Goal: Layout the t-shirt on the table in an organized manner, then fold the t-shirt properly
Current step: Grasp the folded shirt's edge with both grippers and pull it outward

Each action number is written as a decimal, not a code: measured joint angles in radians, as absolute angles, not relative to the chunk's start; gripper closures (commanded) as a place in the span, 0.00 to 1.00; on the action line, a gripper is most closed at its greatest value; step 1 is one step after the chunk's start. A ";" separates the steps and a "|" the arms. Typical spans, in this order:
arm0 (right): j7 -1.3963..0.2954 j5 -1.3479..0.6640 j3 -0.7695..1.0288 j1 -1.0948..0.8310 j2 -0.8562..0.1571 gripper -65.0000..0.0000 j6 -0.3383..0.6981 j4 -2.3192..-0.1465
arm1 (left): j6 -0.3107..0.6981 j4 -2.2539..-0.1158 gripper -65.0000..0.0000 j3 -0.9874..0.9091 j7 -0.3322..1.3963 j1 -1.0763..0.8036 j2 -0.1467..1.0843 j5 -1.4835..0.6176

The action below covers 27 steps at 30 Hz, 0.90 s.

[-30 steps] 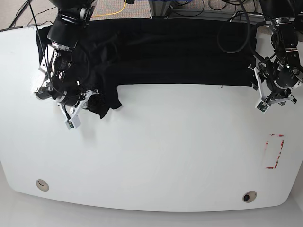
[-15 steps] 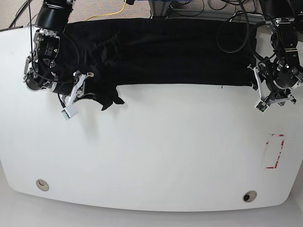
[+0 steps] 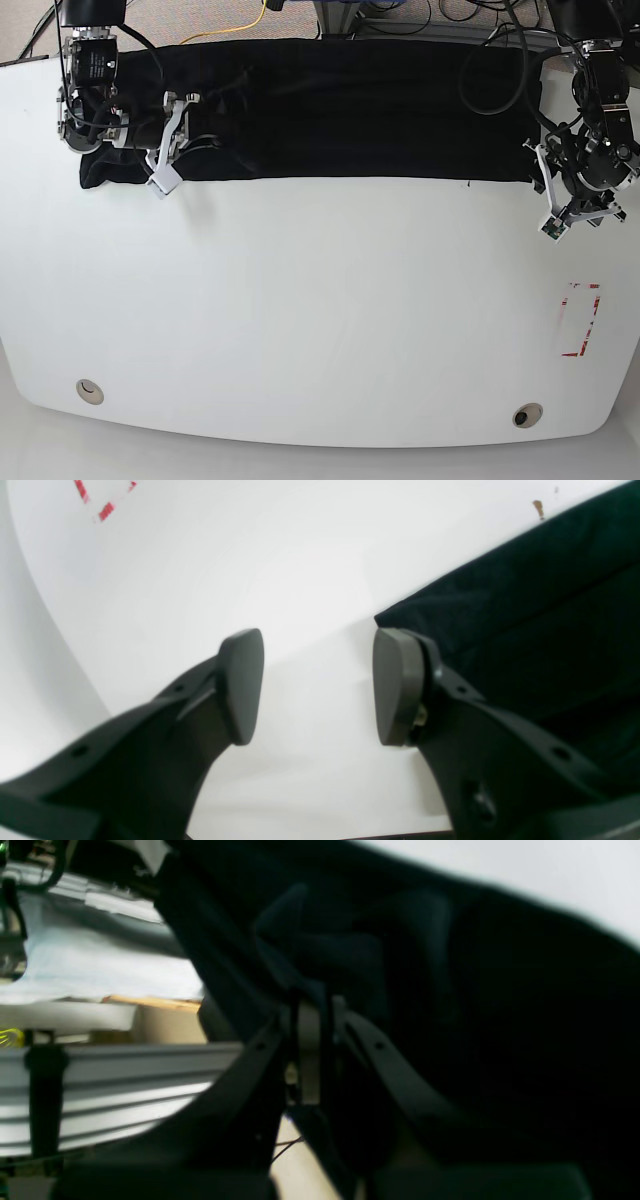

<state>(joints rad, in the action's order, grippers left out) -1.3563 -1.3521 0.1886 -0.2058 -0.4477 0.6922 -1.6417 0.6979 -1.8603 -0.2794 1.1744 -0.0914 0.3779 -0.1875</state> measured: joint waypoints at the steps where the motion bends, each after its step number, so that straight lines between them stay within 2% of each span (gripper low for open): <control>1: -1.355 -1.362 0.181 -0.216 -0.453 0.84 0.692 -1.642 | 0.698 -1.854 0.51 -0.274 1.174 -0.088 0.378 -0.187; 4: -1.353 -1.396 0.161 -0.246 -0.474 0.65 0.692 -1.642 | 0.698 -1.832 0.51 -0.256 1.174 -0.086 0.378 -0.187; 5: -1.355 -1.409 0.151 -0.257 -0.481 0.53 0.692 -1.642 | 0.698 -1.824 0.51 -0.252 1.174 -0.086 0.377 -0.188; 7: -1.356 -1.437 0.137 -0.279 -0.492 0.36 0.692 -1.649 | 0.698 -1.818 0.51 -0.249 1.174 -0.088 0.376 -0.191; 12: -1.358 -1.448 0.127 -0.336 -0.526 0.01 0.692 -1.725 | 0.698 -1.817 0.51 -0.250 1.174 -0.088 0.377 -0.187; 17: -1.344 -1.464 0.126 -0.387 -0.558 0.00 0.693 -1.799 | 0.698 -1.818 0.51 -0.250 1.174 -0.088 0.377 -0.187; 27: -1.364 -1.452 0.125 -0.451 -0.582 0.00 0.692 -1.798 | 0.698 -1.837 0.51 -0.249 1.174 -0.091 0.377 -0.192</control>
